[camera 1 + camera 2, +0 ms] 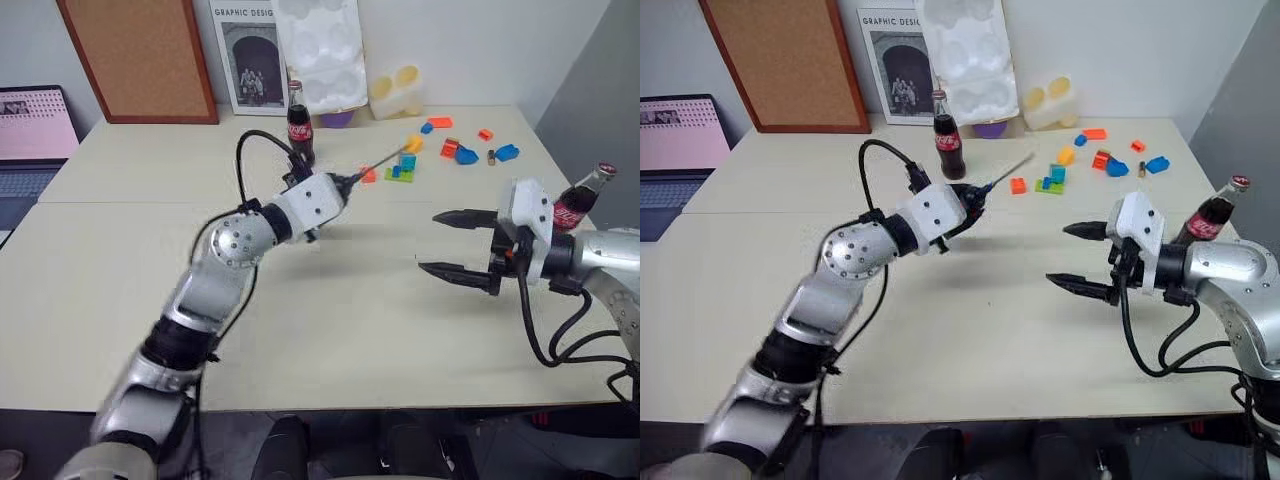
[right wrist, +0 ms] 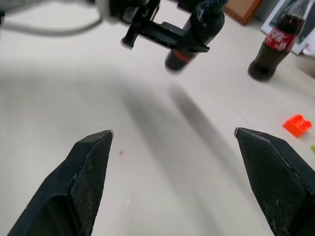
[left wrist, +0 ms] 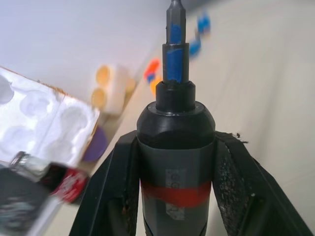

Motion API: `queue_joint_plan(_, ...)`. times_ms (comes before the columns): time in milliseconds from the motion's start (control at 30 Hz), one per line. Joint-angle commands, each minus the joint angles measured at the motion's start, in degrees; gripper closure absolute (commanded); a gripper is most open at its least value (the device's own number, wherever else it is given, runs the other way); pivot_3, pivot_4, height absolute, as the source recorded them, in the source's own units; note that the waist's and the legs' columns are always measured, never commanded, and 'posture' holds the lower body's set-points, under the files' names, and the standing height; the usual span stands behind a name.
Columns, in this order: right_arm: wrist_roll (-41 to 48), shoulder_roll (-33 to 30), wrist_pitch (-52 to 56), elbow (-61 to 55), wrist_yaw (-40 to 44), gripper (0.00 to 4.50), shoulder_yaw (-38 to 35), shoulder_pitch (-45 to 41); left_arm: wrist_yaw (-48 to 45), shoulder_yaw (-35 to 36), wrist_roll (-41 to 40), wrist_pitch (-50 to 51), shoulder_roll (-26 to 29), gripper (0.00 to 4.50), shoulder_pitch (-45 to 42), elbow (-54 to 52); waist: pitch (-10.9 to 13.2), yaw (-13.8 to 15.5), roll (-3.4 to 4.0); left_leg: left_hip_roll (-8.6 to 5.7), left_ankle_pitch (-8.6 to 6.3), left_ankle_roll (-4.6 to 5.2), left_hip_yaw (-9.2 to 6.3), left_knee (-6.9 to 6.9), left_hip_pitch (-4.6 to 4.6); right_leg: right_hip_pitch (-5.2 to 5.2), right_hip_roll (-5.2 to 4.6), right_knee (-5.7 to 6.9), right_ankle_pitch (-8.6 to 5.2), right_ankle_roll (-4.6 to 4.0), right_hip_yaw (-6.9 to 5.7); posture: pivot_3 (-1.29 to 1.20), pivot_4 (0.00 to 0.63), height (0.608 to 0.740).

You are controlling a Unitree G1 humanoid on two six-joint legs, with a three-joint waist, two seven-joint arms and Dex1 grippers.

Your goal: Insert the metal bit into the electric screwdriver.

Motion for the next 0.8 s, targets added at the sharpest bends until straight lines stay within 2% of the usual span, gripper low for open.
queue_joint_plan(33, -1.36, -1.99, 1.42, -4.54, -2.29, 0.34, -0.48, 0.17, -3.93, -5.79, 8.75, -9.77, 2.89, 2.84, -6.8, 9.74, 0.01, 0.13, -0.02, 0.0, 0.0, 0.0, -0.01, 0.0, -0.02, 0.0, 0.0, -0.03, 0.0, 0.0, -0.01, 0.0, 0.15, 0.74)
queue_joint_plan(200, -7.03, -2.39, 0.8, -3.7, -5.89, 0.34, 2.08, -1.01, -10.05, -11.16, 12.15, -16.44, 0.84, 2.84, -10.93, 21.98, 0.01, 0.14, -0.02, -0.05, 0.0, 0.0, 0.02, 0.01, -0.18, -0.02, -0.1, -0.2, 0.0, 0.02, -0.01, 0.0, 0.15, 0.74)
queue_joint_plan(367, -12.59, -1.35, 0.1, -2.74, -7.52, 0.34, 8.18, -3.01, -16.38, -14.82, 14.3, -18.67, -4.64, 2.84, -14.12, 32.36, 0.02, 0.21, -0.04, -0.06, 0.0, 0.0, 0.0, 0.0, -0.35, -0.19, -0.1, -0.12, -0.04, 0.09, -0.04, 0.0, 0.15, 0.74)
queue_joint_plan(567, -12.53, 0.82, 2.08, -3.66, -7.68, 0.34, 9.44, -4.16, -19.56, -15.19, 16.39, -20.06, -5.98, 2.84, -14.72, 37.05, 0.01, 0.21, -0.03, -0.07, -0.01, 0.0, 0.0, 0.05, -0.23, -0.1, -0.1, -0.04, -0.06, 0.11, -0.02, 0.0, 0.15, 0.74)
queue_joint_plan(633, -12.32, 1.18, 2.2, -3.75, -7.33, 0.34, 9.5, -4.17, -20.41, -14.72, 16.16, -19.54, -6.55, 2.14, -14.4, 37.78, 0.0, 0.2, -0.02, -0.07, -0.01, 0.0, 0.0, 0.09, -0.19, -0.06, -0.1, 0.02, -0.06, 0.11, -0.02, 0.0, 0.15, 0.74)
queue_joint_plan(800, -12.07, 1.34, 2.73, -3.94, -7.05, 0.34, 9.0, -3.99, -21.48, -13.42, 15.95, -19.1, -7.43, 1.25, -13.51, 38.43, -0.04, 0.17, 0.01, -0.07, -0.01, 0.0, -0.01, 0.12, -0.05, 0.05, -0.1, 0.08, -0.06, 0.11, -0.02, 0.0, 0.15, 0.74)
